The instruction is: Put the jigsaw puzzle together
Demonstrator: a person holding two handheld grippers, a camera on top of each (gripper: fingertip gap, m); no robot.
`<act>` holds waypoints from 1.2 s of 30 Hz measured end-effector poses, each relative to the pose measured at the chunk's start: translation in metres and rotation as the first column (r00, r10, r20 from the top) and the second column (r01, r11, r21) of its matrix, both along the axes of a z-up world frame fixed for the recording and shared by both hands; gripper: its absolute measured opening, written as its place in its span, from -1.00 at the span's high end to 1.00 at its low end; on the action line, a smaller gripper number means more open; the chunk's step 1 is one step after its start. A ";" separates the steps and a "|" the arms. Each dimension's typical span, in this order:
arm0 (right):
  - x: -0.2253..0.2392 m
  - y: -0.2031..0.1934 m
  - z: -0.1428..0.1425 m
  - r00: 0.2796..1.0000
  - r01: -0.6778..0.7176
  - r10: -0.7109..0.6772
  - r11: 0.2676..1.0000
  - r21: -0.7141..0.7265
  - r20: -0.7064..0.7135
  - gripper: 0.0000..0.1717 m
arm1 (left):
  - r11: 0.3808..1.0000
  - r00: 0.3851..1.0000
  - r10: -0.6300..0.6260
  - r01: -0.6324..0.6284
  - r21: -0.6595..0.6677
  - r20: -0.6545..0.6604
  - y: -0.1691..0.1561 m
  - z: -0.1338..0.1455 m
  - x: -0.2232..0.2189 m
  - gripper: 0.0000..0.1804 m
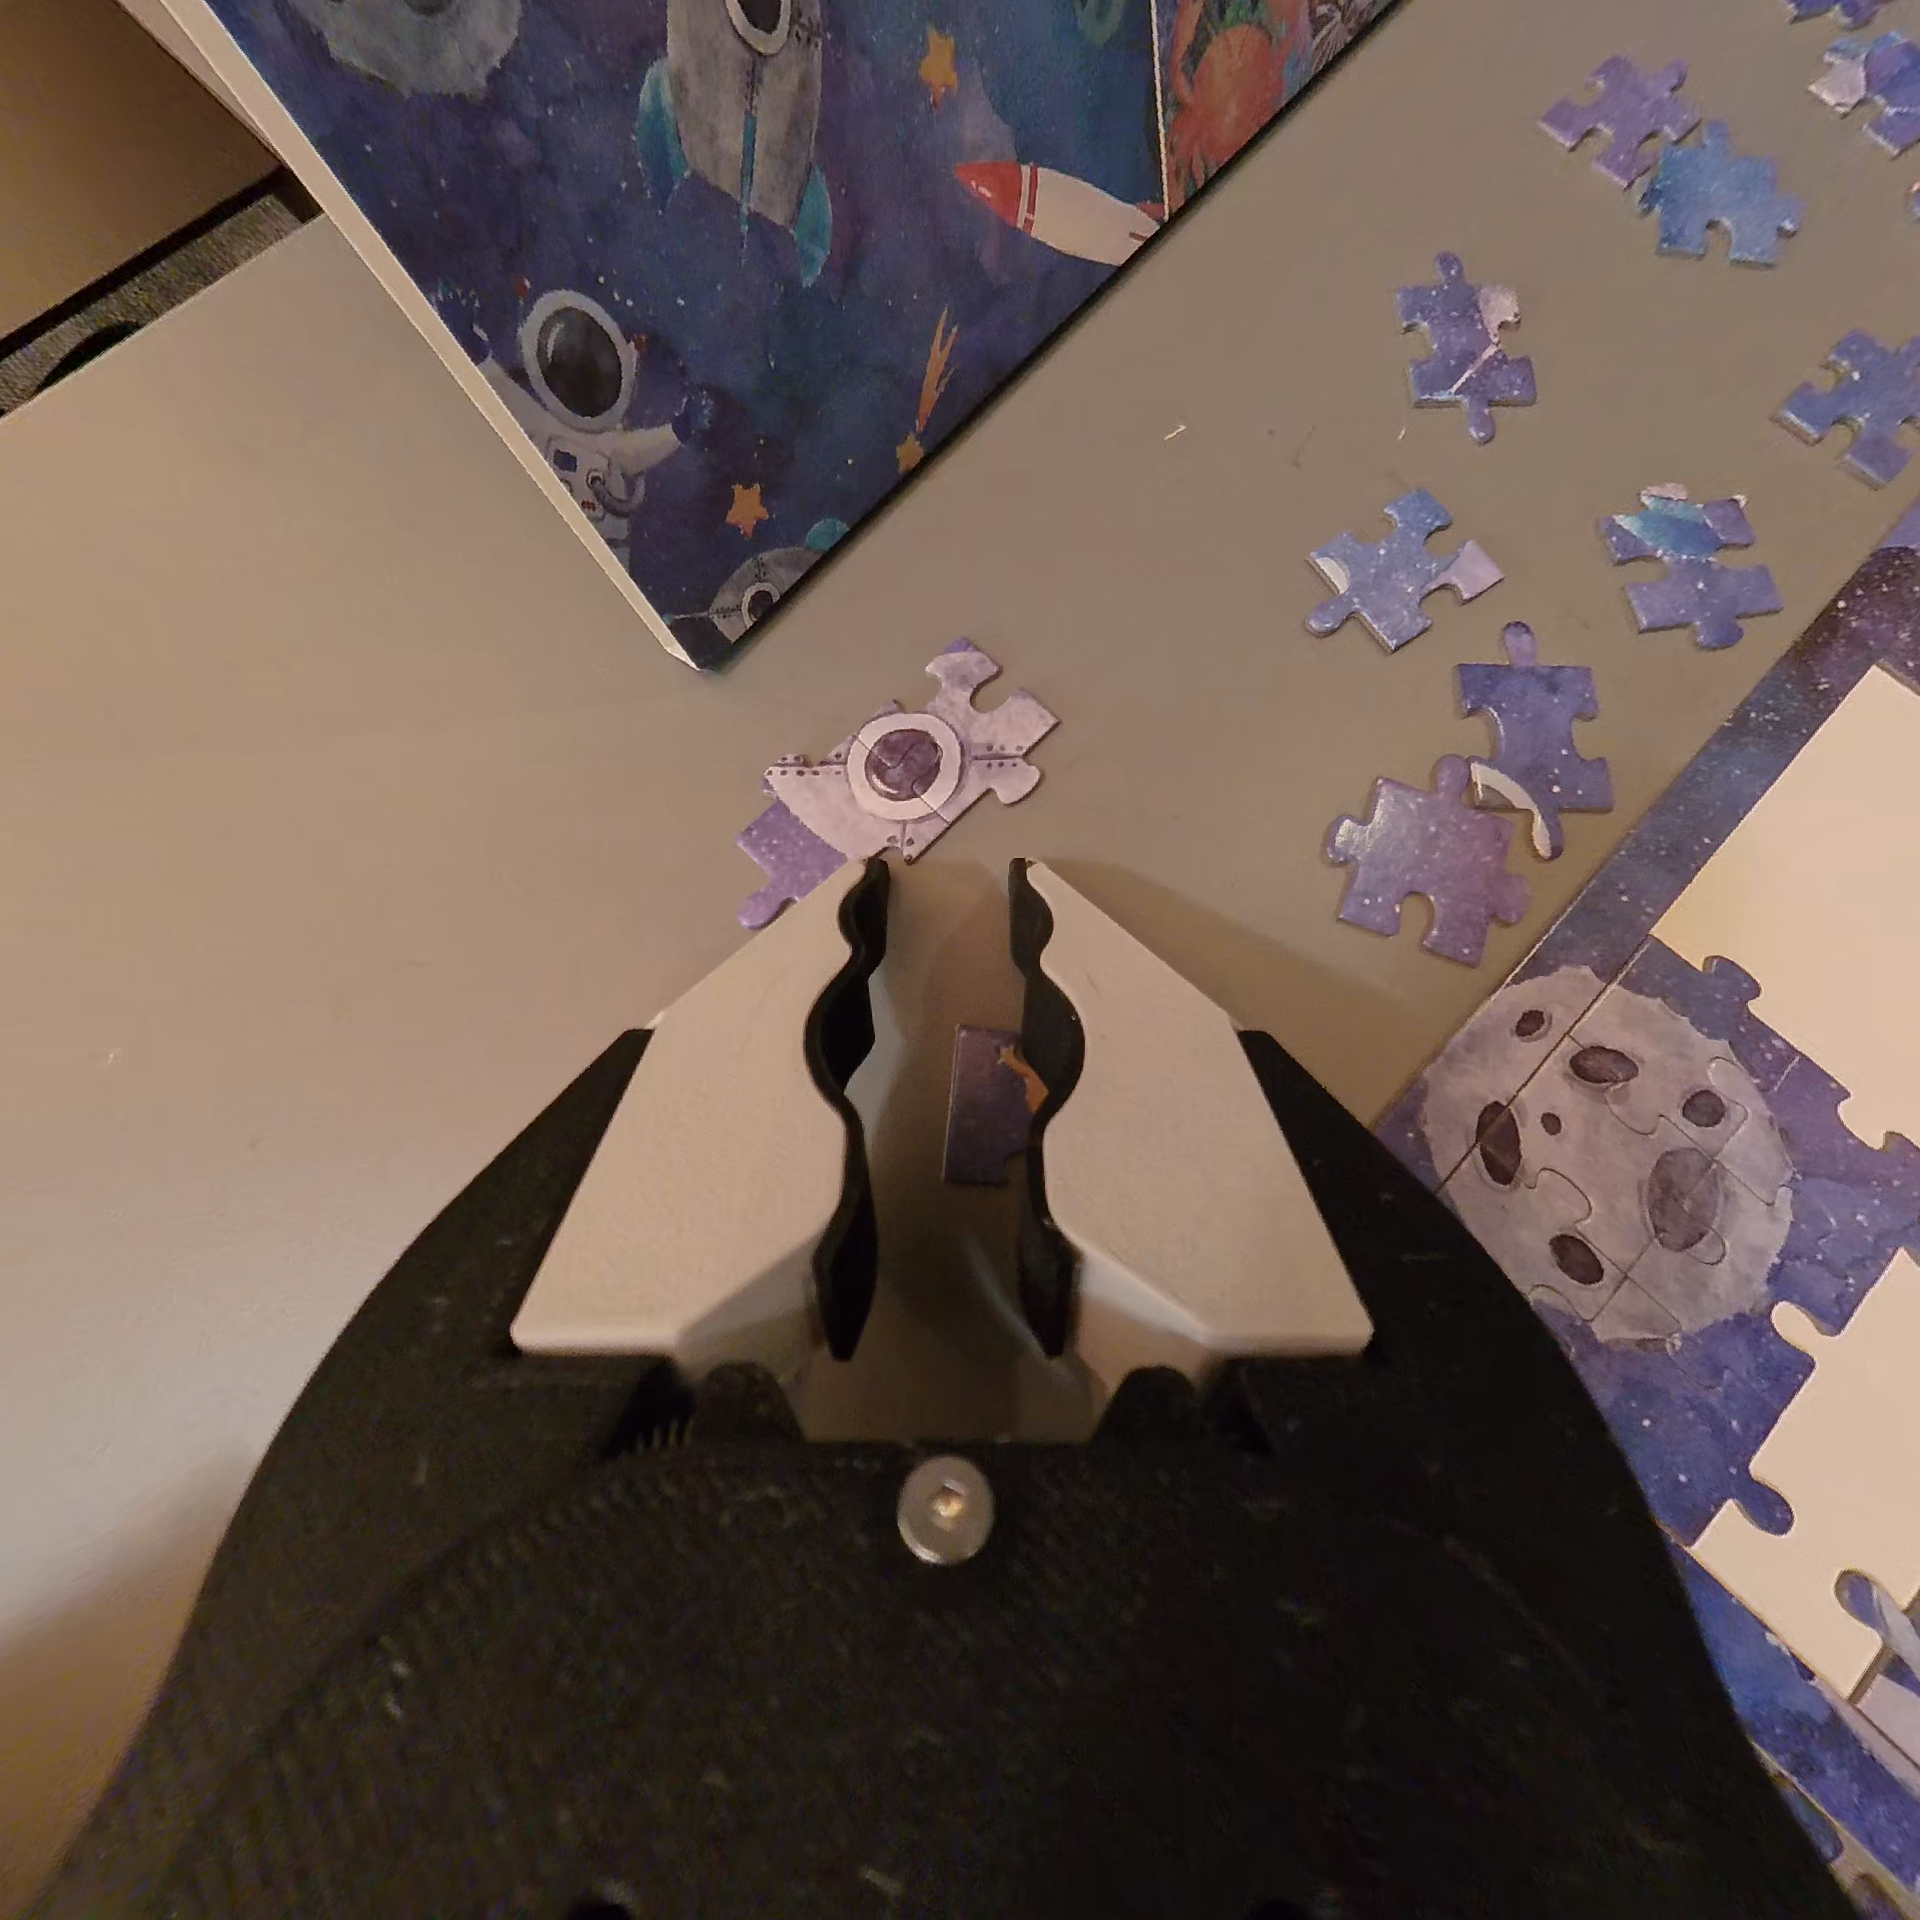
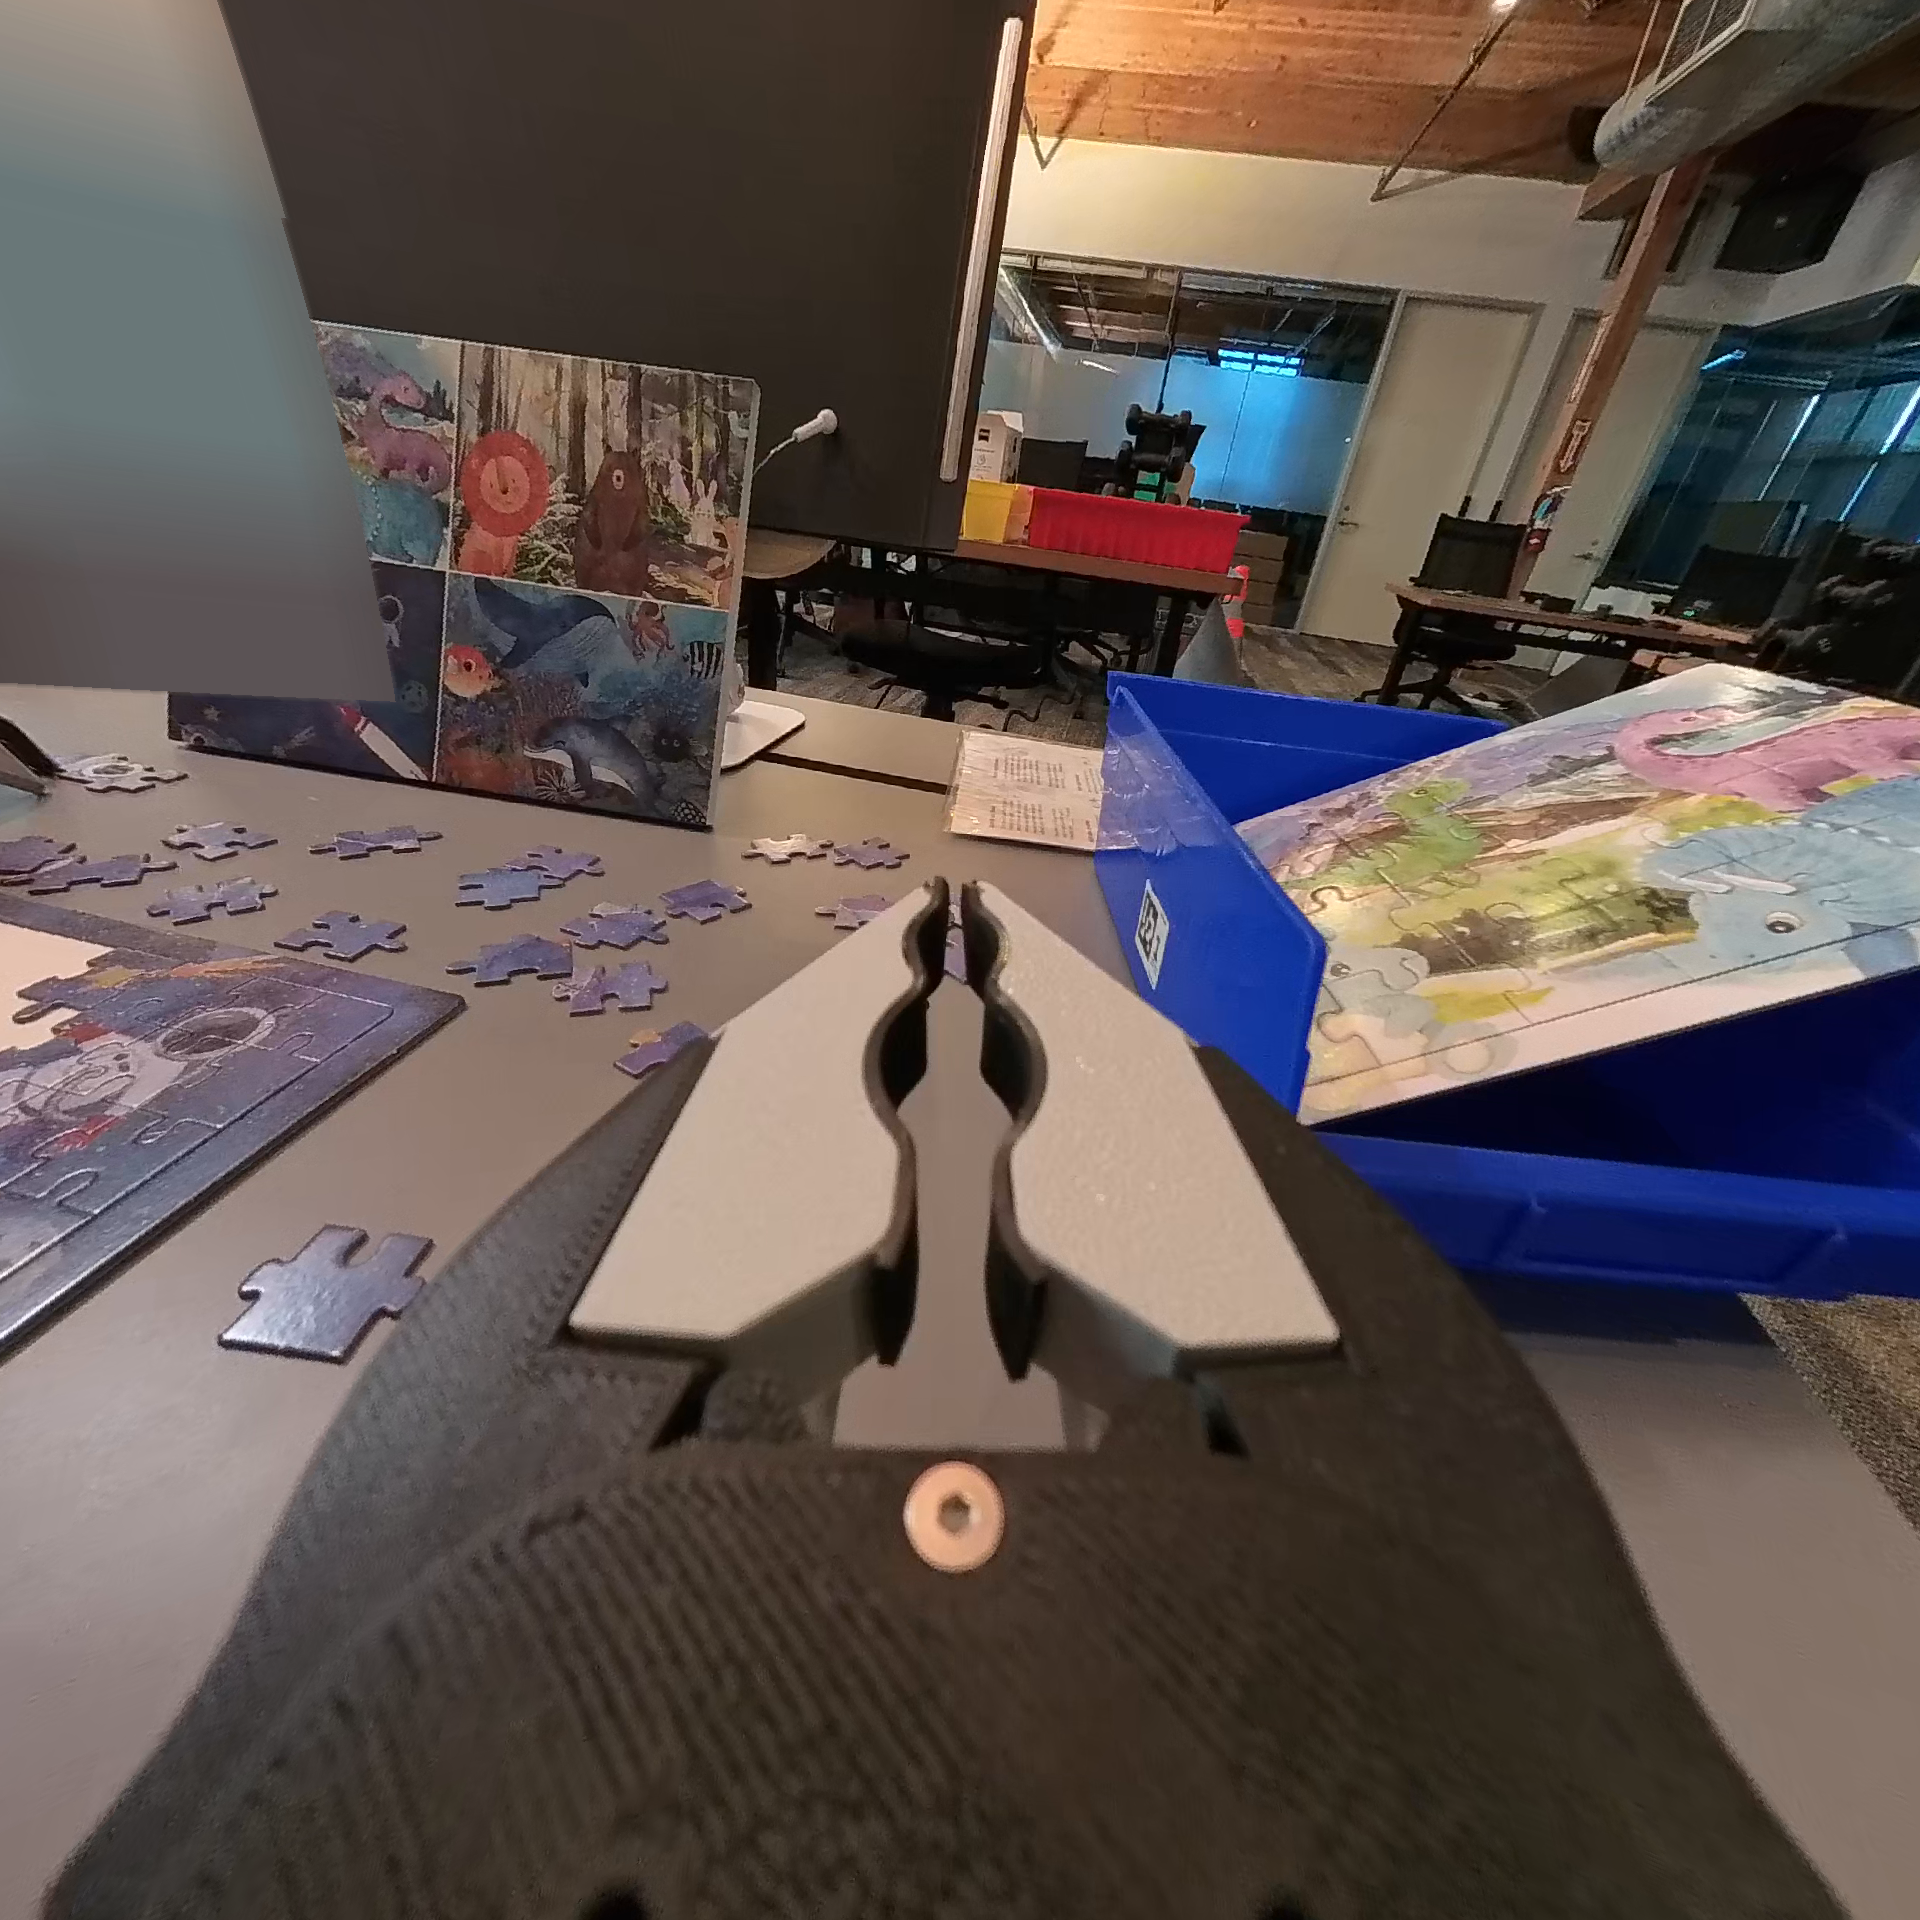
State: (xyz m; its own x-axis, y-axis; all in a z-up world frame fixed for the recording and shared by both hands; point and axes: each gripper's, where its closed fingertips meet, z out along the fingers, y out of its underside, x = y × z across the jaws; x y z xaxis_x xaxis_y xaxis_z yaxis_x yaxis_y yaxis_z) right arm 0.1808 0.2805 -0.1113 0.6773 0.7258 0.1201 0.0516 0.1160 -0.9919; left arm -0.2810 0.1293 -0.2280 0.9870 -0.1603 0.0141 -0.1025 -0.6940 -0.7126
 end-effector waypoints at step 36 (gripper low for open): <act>-0.001 0.000 -0.001 1.000 -0.001 0.001 1.000 -0.002 0.003 0.99 | 0.949 0.959 0.257 -0.273 0.159 0.117 0.002 0.027 -0.044 0.89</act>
